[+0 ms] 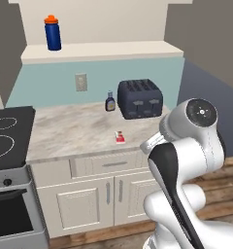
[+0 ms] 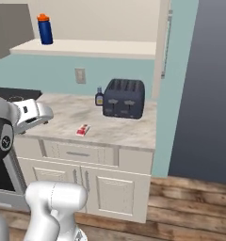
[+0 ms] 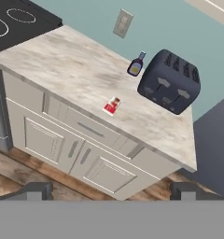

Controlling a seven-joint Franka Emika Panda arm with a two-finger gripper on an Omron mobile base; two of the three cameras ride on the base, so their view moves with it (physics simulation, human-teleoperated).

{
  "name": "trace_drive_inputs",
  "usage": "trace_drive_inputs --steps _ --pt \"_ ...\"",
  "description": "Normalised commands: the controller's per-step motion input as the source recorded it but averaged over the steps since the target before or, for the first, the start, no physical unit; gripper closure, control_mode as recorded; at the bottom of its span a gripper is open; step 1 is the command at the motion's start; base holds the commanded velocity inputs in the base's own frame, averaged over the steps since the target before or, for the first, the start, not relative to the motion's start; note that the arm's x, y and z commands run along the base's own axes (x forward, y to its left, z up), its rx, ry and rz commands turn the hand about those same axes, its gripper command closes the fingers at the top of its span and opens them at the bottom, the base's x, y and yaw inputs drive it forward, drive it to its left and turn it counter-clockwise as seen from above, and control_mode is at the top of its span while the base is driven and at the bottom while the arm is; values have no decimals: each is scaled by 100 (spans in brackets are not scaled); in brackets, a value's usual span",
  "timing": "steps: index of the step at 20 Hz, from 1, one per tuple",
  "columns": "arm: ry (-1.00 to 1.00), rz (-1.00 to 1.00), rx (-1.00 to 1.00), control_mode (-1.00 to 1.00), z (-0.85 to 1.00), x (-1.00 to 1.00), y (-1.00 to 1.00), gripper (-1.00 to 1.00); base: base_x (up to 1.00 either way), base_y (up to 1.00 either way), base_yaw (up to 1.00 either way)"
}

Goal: Pick the jam and bar from the counter and place them in the cabinets closest to them.

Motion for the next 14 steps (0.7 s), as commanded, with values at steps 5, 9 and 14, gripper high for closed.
trace_drive_inputs --steps 5,9,14 --pt "0 0 0 100 0 0 0 -100 43 0 0" --pt "0 0 0 100 0 0 0 -100 47 -1 0" --pt "0 0 0 100 0 0 0 -100 42 -1 0"
